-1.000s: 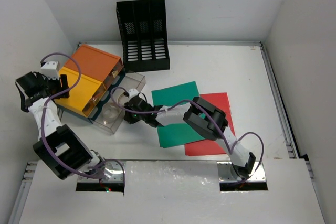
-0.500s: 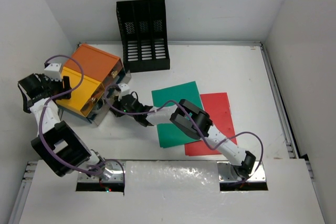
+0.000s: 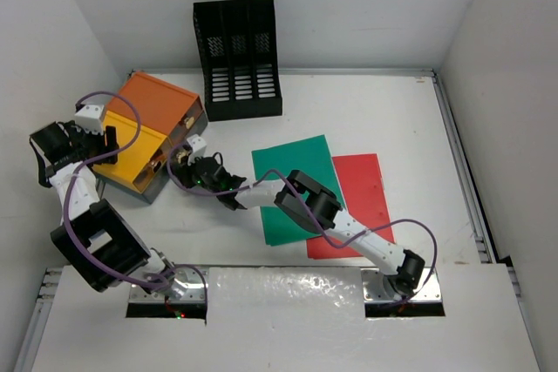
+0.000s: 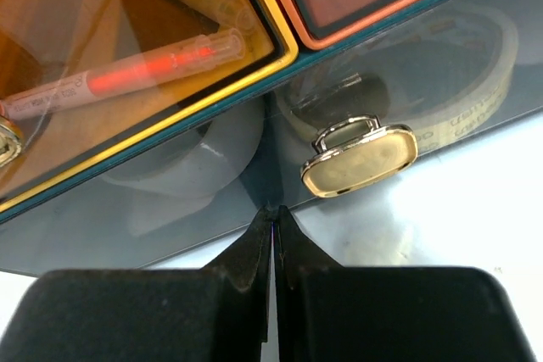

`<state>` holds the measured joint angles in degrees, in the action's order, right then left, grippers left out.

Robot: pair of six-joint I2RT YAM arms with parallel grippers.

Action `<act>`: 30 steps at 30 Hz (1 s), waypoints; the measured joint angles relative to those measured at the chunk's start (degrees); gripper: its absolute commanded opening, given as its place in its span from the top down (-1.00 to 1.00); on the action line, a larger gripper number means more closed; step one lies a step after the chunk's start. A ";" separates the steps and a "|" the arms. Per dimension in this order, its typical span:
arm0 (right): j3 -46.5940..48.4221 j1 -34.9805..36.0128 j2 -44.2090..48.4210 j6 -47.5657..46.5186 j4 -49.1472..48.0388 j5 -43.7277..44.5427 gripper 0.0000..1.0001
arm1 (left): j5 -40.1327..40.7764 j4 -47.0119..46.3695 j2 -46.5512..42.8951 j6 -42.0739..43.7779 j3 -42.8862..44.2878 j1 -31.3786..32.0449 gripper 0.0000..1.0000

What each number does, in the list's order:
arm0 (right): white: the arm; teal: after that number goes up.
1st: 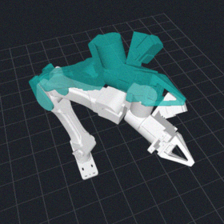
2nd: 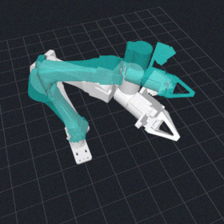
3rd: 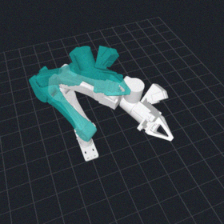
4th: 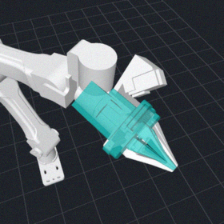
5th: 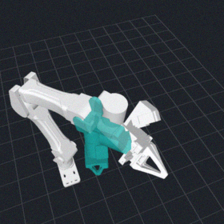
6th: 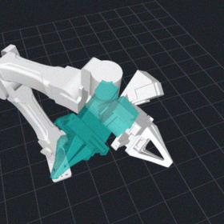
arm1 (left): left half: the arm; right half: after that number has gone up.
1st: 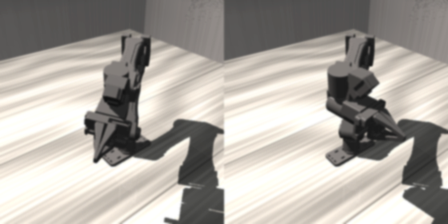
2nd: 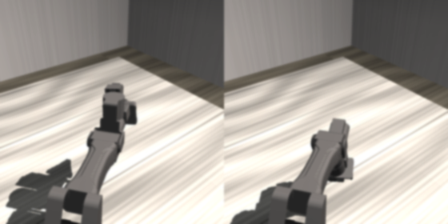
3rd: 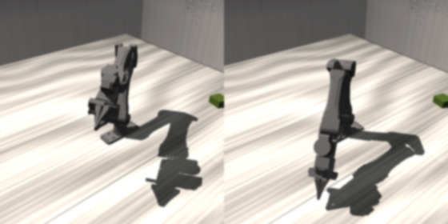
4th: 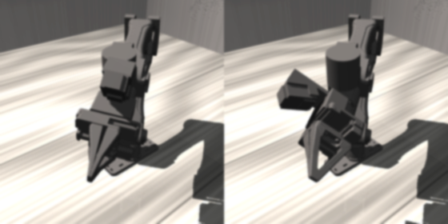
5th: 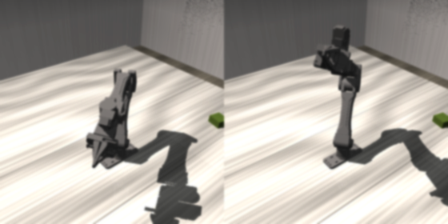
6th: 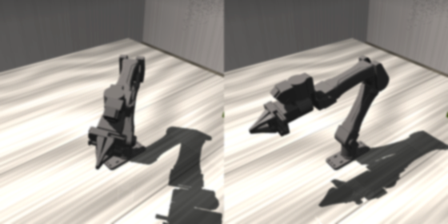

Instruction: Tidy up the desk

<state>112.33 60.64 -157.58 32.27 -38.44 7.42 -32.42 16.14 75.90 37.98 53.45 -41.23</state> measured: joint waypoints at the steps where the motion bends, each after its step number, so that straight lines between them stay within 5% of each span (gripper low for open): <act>1: 0.31 0.00 -0.15 -0.42 0.04 0.02 1.00 | 0.02 -0.07 0.00 0.15 0.00 0.00 -0.15; 7: 0.90 -0.02 -0.59 -2.49 -0.11 -0.15 0.80 | -0.07 0.09 0.02 0.61 0.00 0.00 -0.15; 11: -9.31 -0.20 5.35 -5.38 -1.31 -0.24 0.42 | -0.13 1.25 0.02 0.68 0.46 0.00 -0.15; 15: -28.46 -0.79 22.43 -10.69 2.99 -1.42 -0.33 | 0.20 4.04 0.17 0.48 1.88 0.00 -0.15; 19: -42.01 -3.37 47.10 -15.41 12.41 -3.45 -0.64 | 0.74 8.57 0.61 -0.17 4.48 0.00 -0.15; 25: -59.36 -21.53 79.54 -12.72 19.69 -7.89 -0.94 | 0.83 12.61 -0.76 -2.89 8.90 0.00 -0.15; 30: -75.84 -42.07 86.71 -5.55 24.50 -13.20 -0.91 | -0.33 17.51 -7.43 -5.09 13.27 0.13 -0.15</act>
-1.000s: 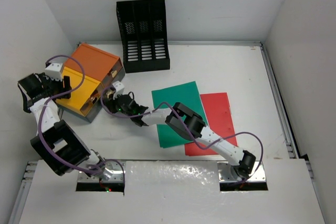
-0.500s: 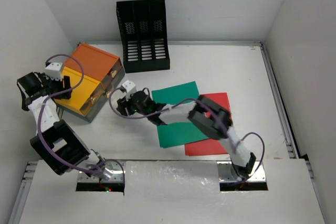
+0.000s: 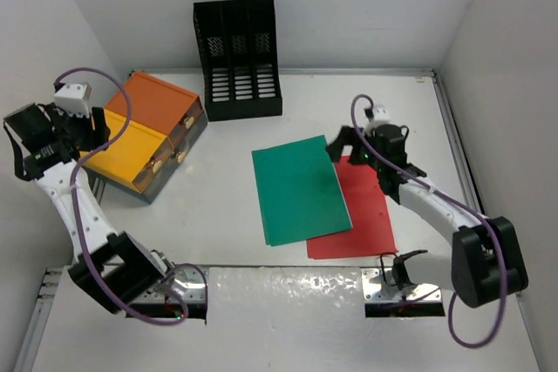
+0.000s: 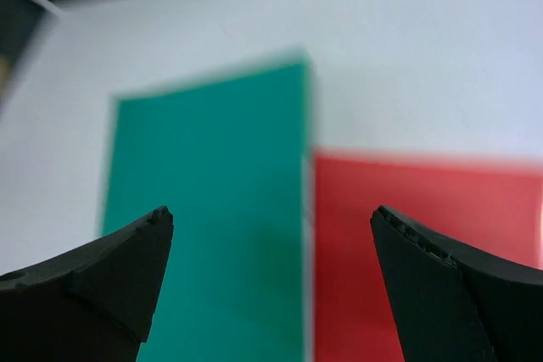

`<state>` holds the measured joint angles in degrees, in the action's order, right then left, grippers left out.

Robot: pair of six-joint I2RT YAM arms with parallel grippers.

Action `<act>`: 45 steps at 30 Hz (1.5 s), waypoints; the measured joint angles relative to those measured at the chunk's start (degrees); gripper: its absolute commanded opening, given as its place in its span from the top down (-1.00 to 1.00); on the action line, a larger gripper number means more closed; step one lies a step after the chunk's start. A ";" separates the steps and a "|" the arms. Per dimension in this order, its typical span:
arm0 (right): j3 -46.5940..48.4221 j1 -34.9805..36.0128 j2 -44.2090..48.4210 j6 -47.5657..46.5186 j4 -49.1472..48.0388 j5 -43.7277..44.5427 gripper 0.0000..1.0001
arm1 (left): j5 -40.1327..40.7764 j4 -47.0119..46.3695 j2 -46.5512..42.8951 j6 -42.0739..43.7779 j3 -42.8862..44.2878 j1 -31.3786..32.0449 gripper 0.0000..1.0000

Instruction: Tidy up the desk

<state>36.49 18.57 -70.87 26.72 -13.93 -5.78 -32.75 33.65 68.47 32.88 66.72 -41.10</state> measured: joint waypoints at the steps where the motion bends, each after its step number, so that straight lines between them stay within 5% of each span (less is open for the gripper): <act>1: -2.99 -2.89 -0.59 1.60 1.07 -1.27 -0.90 | -0.44 1.11 -1.90 -0.22 1.22 0.26 -0.15; 8: -10.38 -7.17 -6.40 7.28 3.04 -9.84 -0.68 | -2.75 8.04 -12.09 -0.63 6.21 8.72 -0.03; 16: -10.38 -6.78 -11.02 8.00 1.79 -16.41 -0.63 | 13.46 11.52 -5.03 -4.37 5.38 47.54 0.09; 22: -9.27 -4.74 -13.25 6.67 2.95 -17.05 -0.63 | 22.58 10.43 9.40 -4.83 -0.31 65.48 0.08; 26: -6.64 -1.60 -16.04 4.74 3.45 -17.29 -0.62 | 22.40 10.49 17.16 -3.34 -1.95 70.99 0.08; 36: -7.34 -1.16 -19.21 5.18 -4.04 -20.52 -0.55 | 20.35 1.33 32.68 0.04 -6.62 71.06 0.08; 45: -7.91 -1.11 -23.52 6.54 -13.46 -22.95 -0.31 | 19.08 -4.81 34.10 1.60 -6.82 70.97 0.11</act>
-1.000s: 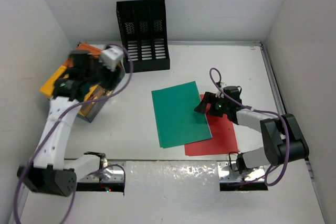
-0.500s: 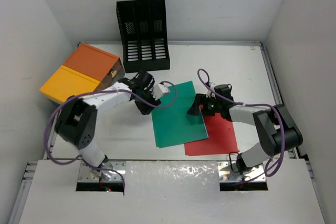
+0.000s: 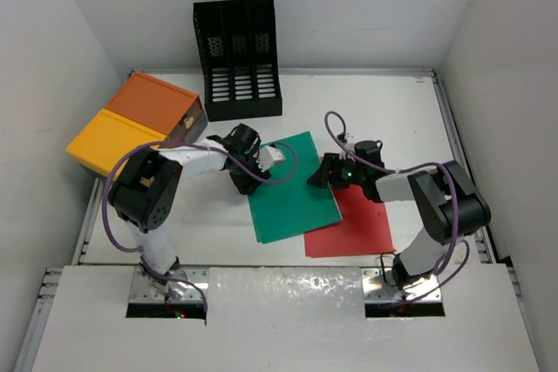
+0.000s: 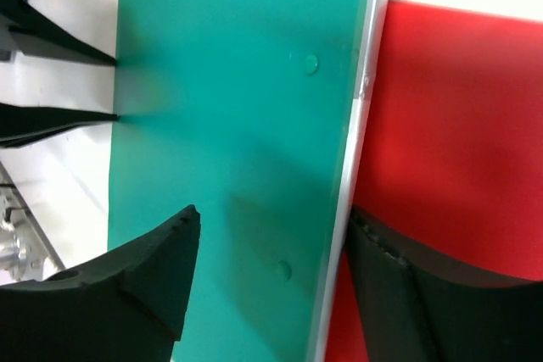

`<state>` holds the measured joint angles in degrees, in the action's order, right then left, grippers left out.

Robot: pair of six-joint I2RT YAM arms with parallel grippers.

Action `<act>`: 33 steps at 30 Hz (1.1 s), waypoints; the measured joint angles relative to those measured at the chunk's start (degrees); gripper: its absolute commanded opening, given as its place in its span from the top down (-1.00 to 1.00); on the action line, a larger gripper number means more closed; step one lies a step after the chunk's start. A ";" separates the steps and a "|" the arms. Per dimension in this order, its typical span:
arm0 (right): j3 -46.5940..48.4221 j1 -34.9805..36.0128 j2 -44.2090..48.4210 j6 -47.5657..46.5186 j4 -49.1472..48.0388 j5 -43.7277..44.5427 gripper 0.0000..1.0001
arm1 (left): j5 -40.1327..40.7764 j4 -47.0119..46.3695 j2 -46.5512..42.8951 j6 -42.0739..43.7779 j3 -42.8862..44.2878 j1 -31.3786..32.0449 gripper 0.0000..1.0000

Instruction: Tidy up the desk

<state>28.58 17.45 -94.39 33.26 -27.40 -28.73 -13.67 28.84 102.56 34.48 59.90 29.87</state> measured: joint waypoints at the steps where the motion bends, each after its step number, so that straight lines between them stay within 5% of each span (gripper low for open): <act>1: 0.04 0.24 -0.76 0.20 -1.18 0.13 -0.30 | -0.04 -0.13 0.09 0.07 0.00 -0.09 0.12; 7: 1.14 3.54 -3.93 0.66 -6.01 2.10 0.06 | -0.22 -0.68 0.17 1.55 -0.37 -0.72 0.14; 15: 0.98 4.20 -5.84 5.84 -8.76 0.90 0.97 | -1.07 -0.63 0.20 2.71 -0.48 -1.90 0.14; 22: 1.46 6.43 0.68 2.84 -2.84 0.44 1.00 | -2.29 -0.61 -2.80 2.60 -1.99 -3.43 0.11; 28: 2.14 9.03 13.99 -1.84 6.19 2.45 1.00 | -2.01 4.74 -20.41 4.09 -1.68 -3.41 -0.02; 33: 8.70 8.98 21.35 -5.01 14.16 8.74 1.00 | -1.33 7.87 -31.10 4.17 6.84 -4.61 -0.13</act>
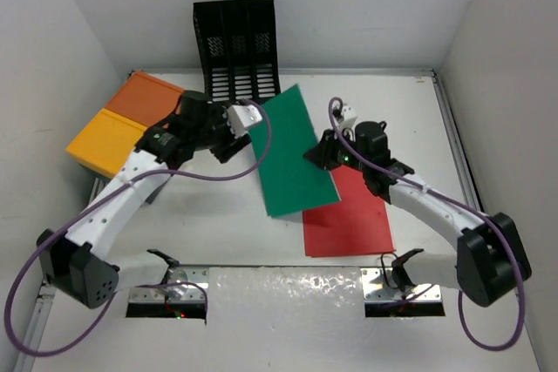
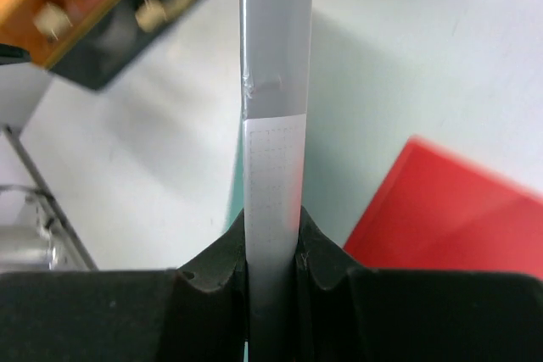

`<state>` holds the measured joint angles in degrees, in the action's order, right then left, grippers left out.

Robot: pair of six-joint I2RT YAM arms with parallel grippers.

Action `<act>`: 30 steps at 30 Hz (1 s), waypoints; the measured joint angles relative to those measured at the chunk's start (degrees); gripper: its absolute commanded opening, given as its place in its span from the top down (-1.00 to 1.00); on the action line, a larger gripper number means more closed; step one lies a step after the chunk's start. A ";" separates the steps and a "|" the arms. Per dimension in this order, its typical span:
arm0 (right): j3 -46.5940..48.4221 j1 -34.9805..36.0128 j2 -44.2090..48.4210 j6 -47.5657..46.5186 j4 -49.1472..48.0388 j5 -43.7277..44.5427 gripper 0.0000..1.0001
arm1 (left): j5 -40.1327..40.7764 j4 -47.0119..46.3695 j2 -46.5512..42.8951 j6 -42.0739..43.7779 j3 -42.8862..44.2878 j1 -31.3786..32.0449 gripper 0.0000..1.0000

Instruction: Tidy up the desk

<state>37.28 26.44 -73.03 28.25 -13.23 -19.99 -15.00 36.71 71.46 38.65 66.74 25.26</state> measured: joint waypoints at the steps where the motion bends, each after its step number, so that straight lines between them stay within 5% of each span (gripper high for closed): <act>1: 1.57 0.00 1.16 -0.57 1.14 0.85 1.00 | 0.52 -0.04 -1.36 -0.39 0.70 -0.70 -0.13; 15: 23.85 0.07 4.04 -7.32 8.50 14.51 1.00 | 2.29 1.29 -7.87 -12.83 1.07 -21.66 -0.14; 21: 29.99 1.33 -2.95 -8.68 -2.25 20.65 1.00 | 1.60 -1.79 -8.79 -15.89 0.61 -28.52 -0.14; 30: 45.22 8.55 -25.55 -21.18 -20.17 32.06 1.00 | -0.09 -2.45 -8.57 -16.72 -0.13 -34.05 -0.14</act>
<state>82.50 34.98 -98.59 7.07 -33.41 12.08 -15.09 34.26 62.89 21.93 66.61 -8.80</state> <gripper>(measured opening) 0.167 0.571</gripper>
